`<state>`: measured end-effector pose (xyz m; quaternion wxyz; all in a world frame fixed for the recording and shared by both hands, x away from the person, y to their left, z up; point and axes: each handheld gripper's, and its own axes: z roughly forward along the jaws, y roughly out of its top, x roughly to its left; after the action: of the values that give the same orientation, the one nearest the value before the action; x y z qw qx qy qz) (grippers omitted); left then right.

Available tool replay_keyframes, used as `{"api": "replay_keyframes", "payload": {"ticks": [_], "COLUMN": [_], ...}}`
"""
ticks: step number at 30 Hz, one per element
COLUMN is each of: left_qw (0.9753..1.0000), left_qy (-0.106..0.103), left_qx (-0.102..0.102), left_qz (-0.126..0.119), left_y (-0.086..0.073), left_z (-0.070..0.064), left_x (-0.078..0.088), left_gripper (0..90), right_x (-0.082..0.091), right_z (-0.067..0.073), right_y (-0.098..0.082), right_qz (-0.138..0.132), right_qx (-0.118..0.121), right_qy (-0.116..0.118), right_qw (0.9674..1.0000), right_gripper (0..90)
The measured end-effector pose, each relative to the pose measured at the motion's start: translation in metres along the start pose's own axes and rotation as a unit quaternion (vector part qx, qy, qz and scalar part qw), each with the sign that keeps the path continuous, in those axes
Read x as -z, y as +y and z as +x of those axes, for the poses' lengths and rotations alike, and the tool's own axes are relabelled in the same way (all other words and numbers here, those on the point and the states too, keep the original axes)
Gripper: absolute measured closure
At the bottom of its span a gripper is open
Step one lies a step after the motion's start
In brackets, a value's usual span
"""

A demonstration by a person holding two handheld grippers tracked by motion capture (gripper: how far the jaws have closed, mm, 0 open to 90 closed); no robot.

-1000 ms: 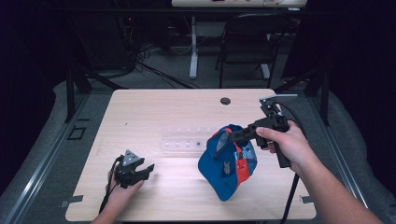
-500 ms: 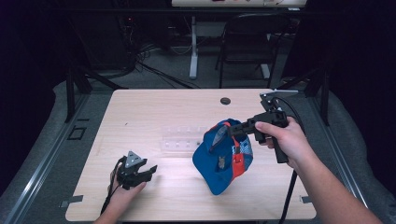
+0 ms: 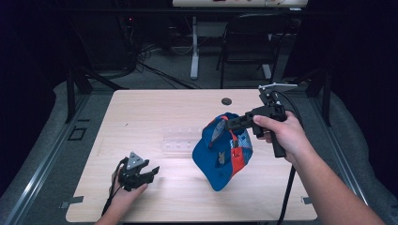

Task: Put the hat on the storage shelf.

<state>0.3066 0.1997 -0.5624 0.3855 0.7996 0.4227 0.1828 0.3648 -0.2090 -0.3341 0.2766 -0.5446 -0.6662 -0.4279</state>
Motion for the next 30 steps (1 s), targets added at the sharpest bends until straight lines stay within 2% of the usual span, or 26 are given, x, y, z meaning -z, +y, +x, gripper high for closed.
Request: {"api": "replay_keyframes", "payload": {"ticks": [3,4,6,7,8,9,12,13,14,20,24,25,26,28,30], "left_qw": [0.9998,0.9995,0.9984,0.9984,0.9966,0.9956,0.9928,0.9928,0.9908,0.9853,0.9812,0.9812,0.9798,0.9790,0.9794], "left_qy": [-0.014,-0.021,-0.026,-0.026,-0.026,-0.028,-0.048,-0.048,-0.060,-0.106,-0.124,-0.124,-0.129,-0.127,-0.118], "left_qx": [-0.006,-0.011,-0.036,-0.036,-0.062,-0.072,-0.089,-0.089,-0.101,-0.105,-0.115,-0.115,-0.120,-0.126,-0.131], "left_qz": [-0.014,-0.019,-0.036,-0.036,-0.048,-0.053,-0.063,-0.063,-0.068,-0.083,-0.092,-0.092,-0.095,-0.098,-0.098], "left_y": [0.003,0.006,0.012,0.012,0.017,0.020,0.028,0.028,0.033,0.046,0.051,0.051,0.052,0.053,0.054], "left_z": [-0.009,-0.015,-0.032,-0.032,-0.046,-0.053,-0.074,-0.074,-0.087,-0.119,-0.136,-0.136,-0.142,-0.147,-0.151], "left_x": [0.002,0.003,0.005,0.005,0.005,0.005,0.001,0.001,-0.002,-0.007,-0.006,-0.006,-0.005,-0.006,-0.008], "left_gripper": [45.7,44.1,41.9,40.5,39.9,39.6,38.9,38.7,38.2,38.2,38.3,38.3,38.3,38.5,39.3], "right_x": [-0.001,-0.002,-0.003,-0.003,-0.006,-0.007,-0.011,-0.011,-0.014,-0.021,-0.025,-0.025,-0.026,-0.027,-0.027], "right_z": [0.000,-0.001,0.000,0.000,0.000,0.000,0.002,0.002,0.003,0.007,0.008,0.008,0.009,0.009,0.010], "right_y": [0.003,0.006,0.008,0.008,0.011,0.012,0.015,0.015,0.018,0.023,0.024,0.024,0.025,0.025,0.025], "right_qz": [-0.007,-0.007,-0.009,-0.009,-0.009,-0.008,-0.006,-0.006,-0.010,-0.008,-0.005,-0.005,-0.004,-0.006,-0.008], "right_qx": [0.000,-0.002,-0.003,-0.003,0.000,-0.002,0.003,0.003,0.002,0.007,0.008,0.008,0.010,0.013,0.011], "right_qy": [0.005,0.006,0.008,0.008,0.010,0.009,0.009,0.009,0.012,0.015,0.013,0.013,0.014,0.014,0.014], "right_qw": [1.0000,1.0000,0.9999,0.9999,0.9999,0.9999,0.9999,0.9999,0.9999,0.9998,0.9999,0.9999,0.9998,0.9998,0.9998], "right_gripper": [80.2,80.2,80.2,80.2,80.2,80.2,80.2,80.2,80.2,80.2,80.2,80.2,80.2,80.2,80.1]}}
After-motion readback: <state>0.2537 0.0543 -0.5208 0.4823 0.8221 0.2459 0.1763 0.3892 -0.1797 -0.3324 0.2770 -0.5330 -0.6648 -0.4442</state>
